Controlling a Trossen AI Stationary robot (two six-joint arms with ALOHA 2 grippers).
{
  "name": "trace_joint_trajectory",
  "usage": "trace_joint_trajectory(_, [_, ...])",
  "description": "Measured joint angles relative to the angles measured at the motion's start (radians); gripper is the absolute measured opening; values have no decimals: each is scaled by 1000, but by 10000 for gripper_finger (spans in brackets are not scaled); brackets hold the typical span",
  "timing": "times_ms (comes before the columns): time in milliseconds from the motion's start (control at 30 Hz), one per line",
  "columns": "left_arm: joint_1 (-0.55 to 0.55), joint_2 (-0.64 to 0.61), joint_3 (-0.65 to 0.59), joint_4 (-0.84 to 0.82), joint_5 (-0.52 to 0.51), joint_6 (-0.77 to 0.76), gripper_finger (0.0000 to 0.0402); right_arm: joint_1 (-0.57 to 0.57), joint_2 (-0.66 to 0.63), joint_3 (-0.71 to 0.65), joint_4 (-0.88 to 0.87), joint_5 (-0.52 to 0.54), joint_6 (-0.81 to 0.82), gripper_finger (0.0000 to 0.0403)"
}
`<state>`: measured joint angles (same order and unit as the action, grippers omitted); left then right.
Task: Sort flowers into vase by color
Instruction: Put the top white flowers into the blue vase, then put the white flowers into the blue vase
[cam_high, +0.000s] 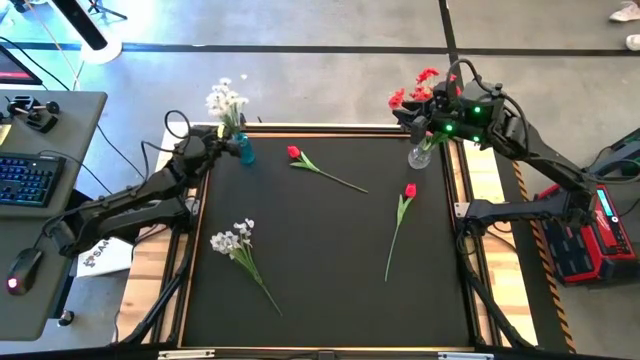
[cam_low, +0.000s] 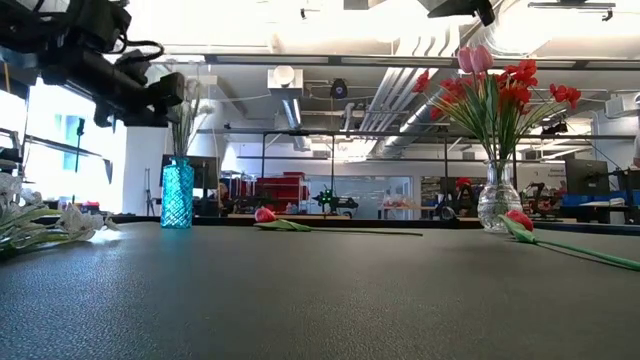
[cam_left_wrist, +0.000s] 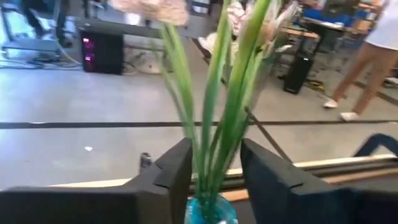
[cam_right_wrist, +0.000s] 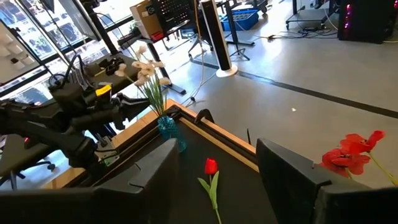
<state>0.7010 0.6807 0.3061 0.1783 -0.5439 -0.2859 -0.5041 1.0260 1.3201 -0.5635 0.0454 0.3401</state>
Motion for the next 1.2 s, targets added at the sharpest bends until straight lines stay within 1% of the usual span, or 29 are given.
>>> trace_joint_trajectory(100, [0, 0, 10, -4, 36, 0, 150, 0, 0, 0, 0, -5, 0, 204])
trace_joint_trajectory(167, [-1, 0, 34, -21, 42, -1, 160, 0, 0, 0, 0, -18, 0, 204])
trace_joint_trajectory(267, [-1, 0, 92, -106, 44, -1, 167, 0, 0, 0, 0, -35, 0, 204])
trace_joint_trajectory(333, [-1, 0, 142, -205, 46, -21, 169, 0, 0, 0, -1, -45, 0, 204])
trace_joint_trajectory(433, [-1, 0, 214, -365, 91, -70, 170, 0, 0, 0, -19, -48, 28, 204])
trace_joint_trajectory(533, [-2, 0, 282, -512, 202, -105, 170, 0, 0, 0, -53, -49, 92, 204])
trace_joint_trajectory(567, [-4, 1, 307, -550, 223, -119, 169, 0, 0, 0, -64, -49, 115, 204])
trace_joint_trajectory(767, [-50, 14, 473, -829, 238, -233, 158, 0, 0, 0, -76, -72, 190, 204])
trace_joint_trajectory(833, [-71, 22, 523, -912, 256, -312, 153, 0, 0, 0, -76, -89, 209, 204])
trace_joint_trajectory(900, [-101, 35, 546, -975, 293, -395, 148, 0, 0, 0, -80, -105, 231, 204])
trace_joint_trajectory(1000, [-158, 60, 547, -1003, 356, -485, 139, 0, 0, 0, -90, -109, 246, 204])
trace_joint_trajectory(1133, [-244, 106, 546, -1012, 364, -591, 124, 0, -1, 0, -92, -114, 225, 204])
trace_joint_trajectory(1200, [-291, 130, 546, -1011, 369, -638, 115, 0, -6, 0, -79, -134, 178, 204])
